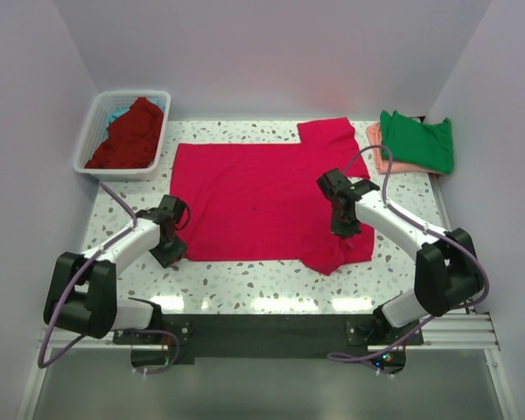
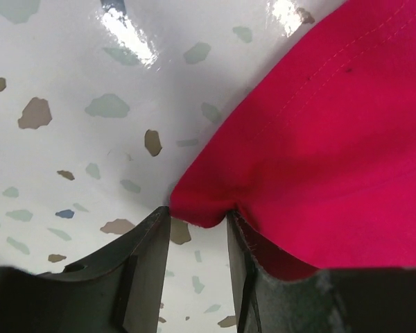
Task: Fold and stack the t-shirts
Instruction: Fold the tshirt
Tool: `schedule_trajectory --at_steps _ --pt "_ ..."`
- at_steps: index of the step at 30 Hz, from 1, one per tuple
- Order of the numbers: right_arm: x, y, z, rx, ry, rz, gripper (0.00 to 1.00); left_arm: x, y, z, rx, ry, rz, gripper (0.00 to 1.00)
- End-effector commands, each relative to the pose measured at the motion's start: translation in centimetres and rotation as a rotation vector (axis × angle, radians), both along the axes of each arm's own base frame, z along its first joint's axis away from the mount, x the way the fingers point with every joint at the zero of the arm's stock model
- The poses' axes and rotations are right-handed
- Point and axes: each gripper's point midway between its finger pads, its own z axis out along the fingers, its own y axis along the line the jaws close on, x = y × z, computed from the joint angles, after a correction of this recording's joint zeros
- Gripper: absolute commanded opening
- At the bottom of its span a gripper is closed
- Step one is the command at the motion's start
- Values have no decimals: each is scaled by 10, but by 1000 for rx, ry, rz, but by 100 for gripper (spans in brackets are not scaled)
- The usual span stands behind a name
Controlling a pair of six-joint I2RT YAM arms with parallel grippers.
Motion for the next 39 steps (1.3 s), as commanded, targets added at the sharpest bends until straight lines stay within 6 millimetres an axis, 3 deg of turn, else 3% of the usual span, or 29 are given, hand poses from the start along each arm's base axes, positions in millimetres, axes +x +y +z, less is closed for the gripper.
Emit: schedule_trajectory --at_steps 1,5,10,23,33,39 --pt "10 3 9 7 -26 3 0 20 0 -2 3 -52 -5 43" --pt "12 3 8 7 -27 -3 0 23 2 -5 20 -34 -14 31" --pt "12 3 10 8 -37 -11 0 28 8 6 58 -42 -12 0" --pt "19 -11 37 -30 -133 -55 0 27 23 56 128 -89 9 0" --pt "23 -11 41 -28 -155 -65 0 35 26 76 140 -153 2 0" --pt "26 -17 55 -52 -193 -79 0 39 26 87 140 -184 -9 0"
